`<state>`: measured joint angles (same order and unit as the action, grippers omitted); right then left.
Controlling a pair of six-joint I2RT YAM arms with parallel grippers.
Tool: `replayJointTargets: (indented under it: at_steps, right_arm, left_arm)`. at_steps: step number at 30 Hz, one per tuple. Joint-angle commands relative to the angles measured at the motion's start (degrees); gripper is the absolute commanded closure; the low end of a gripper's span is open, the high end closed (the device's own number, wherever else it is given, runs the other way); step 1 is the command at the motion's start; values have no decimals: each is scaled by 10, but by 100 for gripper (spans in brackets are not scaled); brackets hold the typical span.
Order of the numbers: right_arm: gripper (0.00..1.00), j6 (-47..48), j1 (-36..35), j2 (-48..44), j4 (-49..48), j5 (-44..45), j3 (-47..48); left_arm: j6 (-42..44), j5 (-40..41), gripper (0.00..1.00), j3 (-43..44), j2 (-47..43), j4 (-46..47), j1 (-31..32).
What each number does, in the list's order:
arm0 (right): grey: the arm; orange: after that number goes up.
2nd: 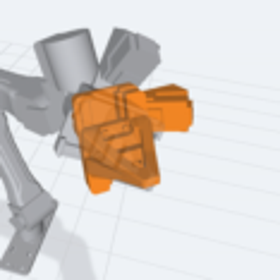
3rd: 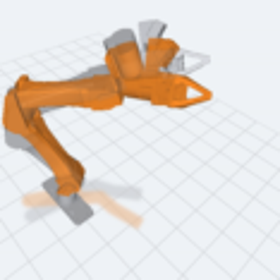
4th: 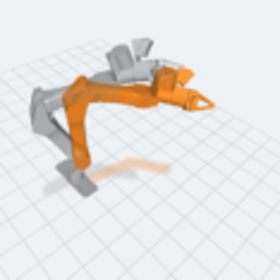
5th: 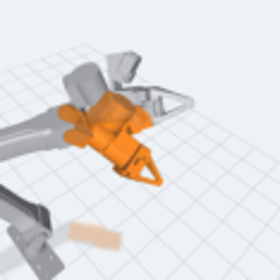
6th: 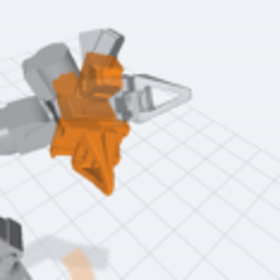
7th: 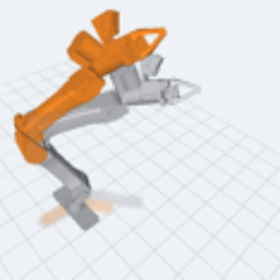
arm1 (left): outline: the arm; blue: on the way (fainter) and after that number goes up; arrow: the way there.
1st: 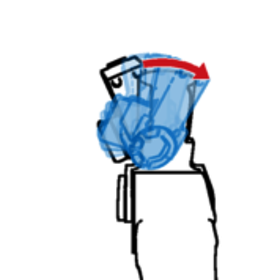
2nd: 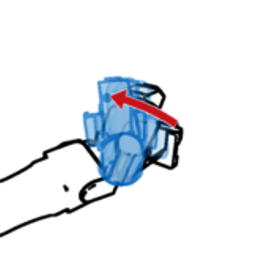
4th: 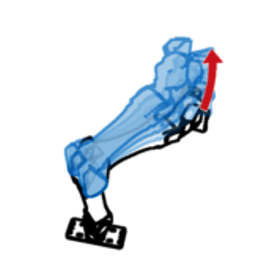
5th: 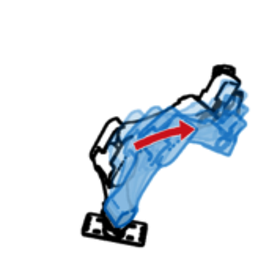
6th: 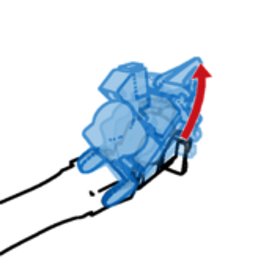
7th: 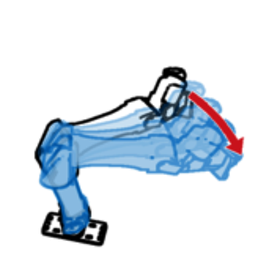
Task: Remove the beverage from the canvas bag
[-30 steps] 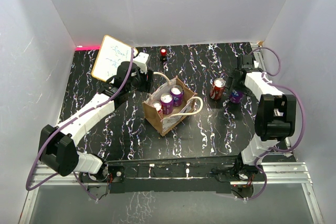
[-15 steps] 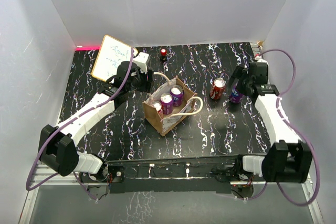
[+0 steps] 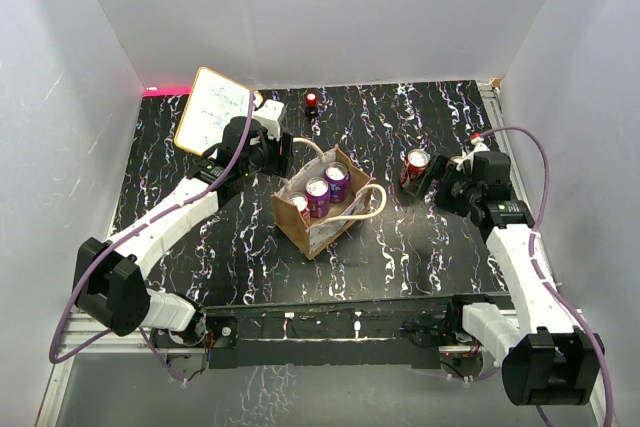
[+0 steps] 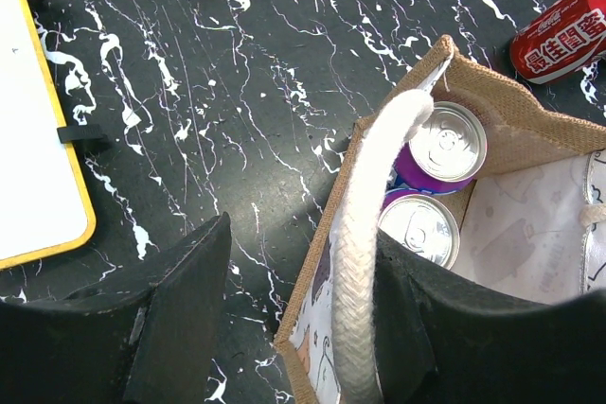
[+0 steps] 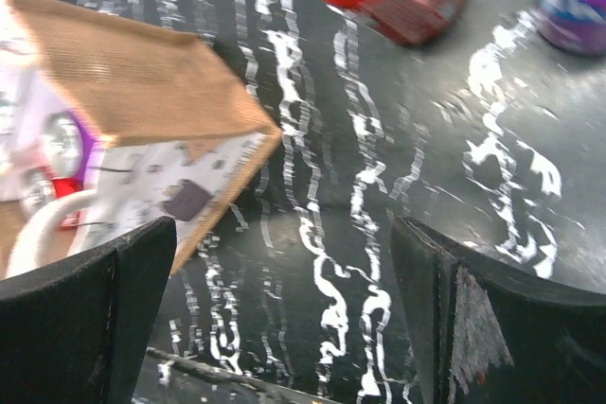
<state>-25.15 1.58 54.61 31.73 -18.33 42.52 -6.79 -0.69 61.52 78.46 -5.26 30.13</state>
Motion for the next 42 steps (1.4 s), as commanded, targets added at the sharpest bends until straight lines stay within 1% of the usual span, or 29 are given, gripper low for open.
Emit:
replayJointTargets:
  at_steps: [1, 3, 6, 8, 11, 14, 19, 22, 27, 29, 32, 34, 37, 42]
  right_arm:
    - [1, -29, -38, -6, -37, -51, 97]
    - [1, -35, -58, 11, -40, -46, 134]
    - [1, -47, -108, 44, -55, -28, 178]
    - [1, -54, -158, 73, -57, -1, 212]
    - [1, -62, -255, 116, -61, 58, 249]
    - [1, -71, -320, 158, -61, 114, 277]
    - [1, -78, -394, 239, -58, 154, 311]
    - [1, -85, -434, 289, -28, 211, 342]
    - [1, -154, -467, 373, 51, 324, 394]
    - [1, -184, -475, 401, 72, 348, 413]
    - [1, -227, -482, 428, 86, 369, 428]
    - [1, -264, -483, 436, 75, 373, 425]
    - [1, -281, -484, 450, 53, 366, 420]
    - [1, -310, -486, 487, 60, 380, 433]
  left_arm:
    - [-7, -12, 46, 25, -3, -2, 1]
    - [-7, -12, 46, 24, -3, -1, 1]
    - [-8, -12, 46, 25, -3, -2, 1]
    - [-7, -10, 46, 25, -3, -3, 1]
    - [-5, -6, 46, 24, -3, -3, 0]
    - [-4, -5, 46, 25, -3, -3, 1]
    - [-4, -3, 46, 25, -3, -4, 1]
    - [-3, -3, 46, 26, -3, -5, 1]
    - [-2, -2, 46, 26, -3, -5, 1]
    - [-2, -1, 46, 26, -3, -5, 0]
    - [-2, -1, 46, 26, -3, -5, 1]
    - [-1, 0, 46, 26, -3, -5, 0]
    - [-1, 1, 46, 26, -3, -5, 0]
    - [1, 3, 46, 26, -7, -5, 1]
